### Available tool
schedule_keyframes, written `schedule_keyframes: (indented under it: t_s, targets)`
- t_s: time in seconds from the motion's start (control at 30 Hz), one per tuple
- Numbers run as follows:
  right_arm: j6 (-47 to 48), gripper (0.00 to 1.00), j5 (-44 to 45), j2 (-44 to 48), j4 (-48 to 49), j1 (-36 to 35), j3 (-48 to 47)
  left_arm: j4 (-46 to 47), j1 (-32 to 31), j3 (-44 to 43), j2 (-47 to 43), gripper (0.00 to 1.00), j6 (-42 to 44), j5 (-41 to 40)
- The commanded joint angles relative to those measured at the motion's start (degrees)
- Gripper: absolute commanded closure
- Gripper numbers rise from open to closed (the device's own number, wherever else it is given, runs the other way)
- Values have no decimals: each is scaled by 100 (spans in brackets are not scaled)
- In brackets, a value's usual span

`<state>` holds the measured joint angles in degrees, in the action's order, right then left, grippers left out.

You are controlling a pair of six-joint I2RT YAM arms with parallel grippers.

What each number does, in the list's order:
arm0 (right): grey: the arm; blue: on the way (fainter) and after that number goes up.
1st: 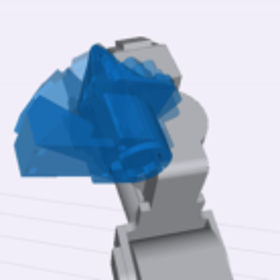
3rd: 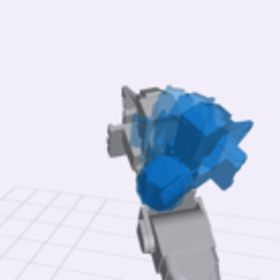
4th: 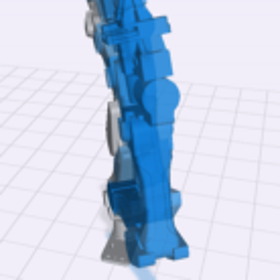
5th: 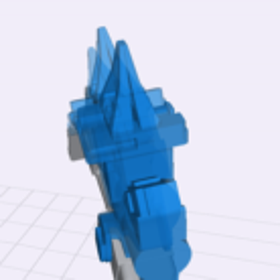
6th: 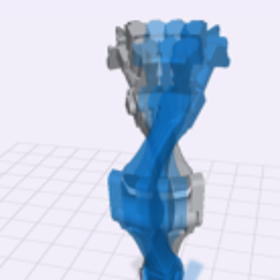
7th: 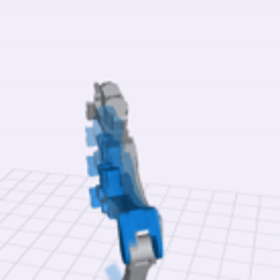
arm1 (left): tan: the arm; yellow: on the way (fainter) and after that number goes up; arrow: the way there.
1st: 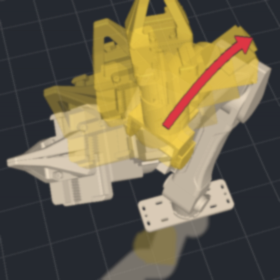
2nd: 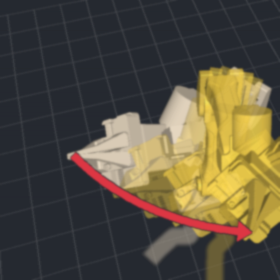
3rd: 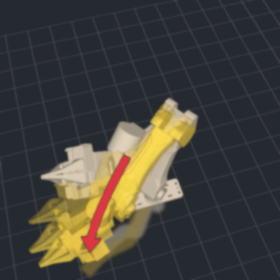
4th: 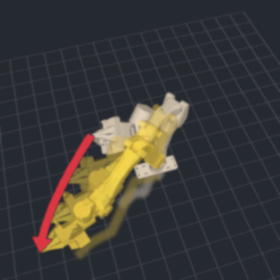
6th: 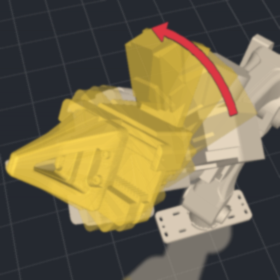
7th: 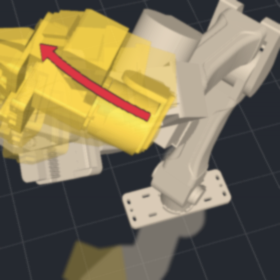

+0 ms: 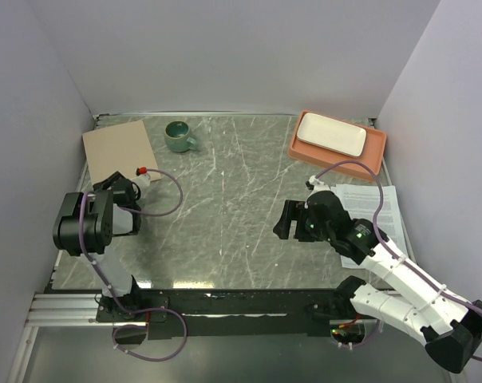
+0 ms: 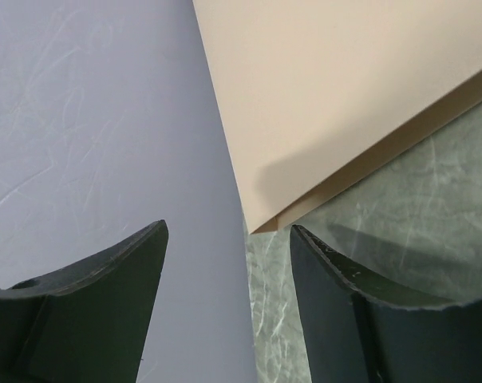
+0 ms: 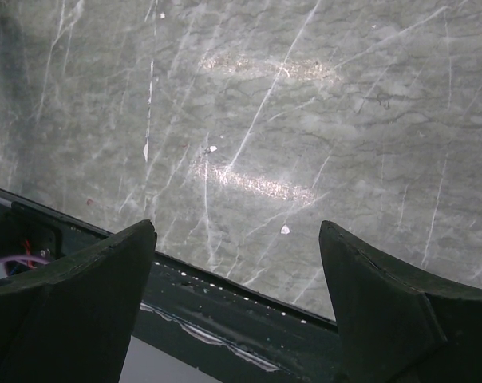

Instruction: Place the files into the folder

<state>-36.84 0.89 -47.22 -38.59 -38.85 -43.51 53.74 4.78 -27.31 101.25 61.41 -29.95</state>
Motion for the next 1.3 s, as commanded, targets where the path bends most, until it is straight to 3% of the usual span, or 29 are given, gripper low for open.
schedule_keyframes:
  t_s: [0.0, 0.87, 1.07, 1.2, 1.27]
  targets:
    - [-69, 10, 140, -24, 62, -35, -290, 769, -21, -2, 245, 31, 214, -98]
    - [-95, 16, 254, 213, 141, -35, -202, 1482, -29, -556, 1309, 40, 328, -371]
    - [-131, 20, 281, 345, 238, -35, -79, 2184, -21, -573, 1590, 53, 433, -432]
    - [-122, 25, 324, 442, 264, -35, -35, 2431, -21, -688, 1582, 74, 390, -546]
    - [-113, 25, 342, 494, 247, -44, -35, 2248, -12, -766, 1529, 76, 285, -581]
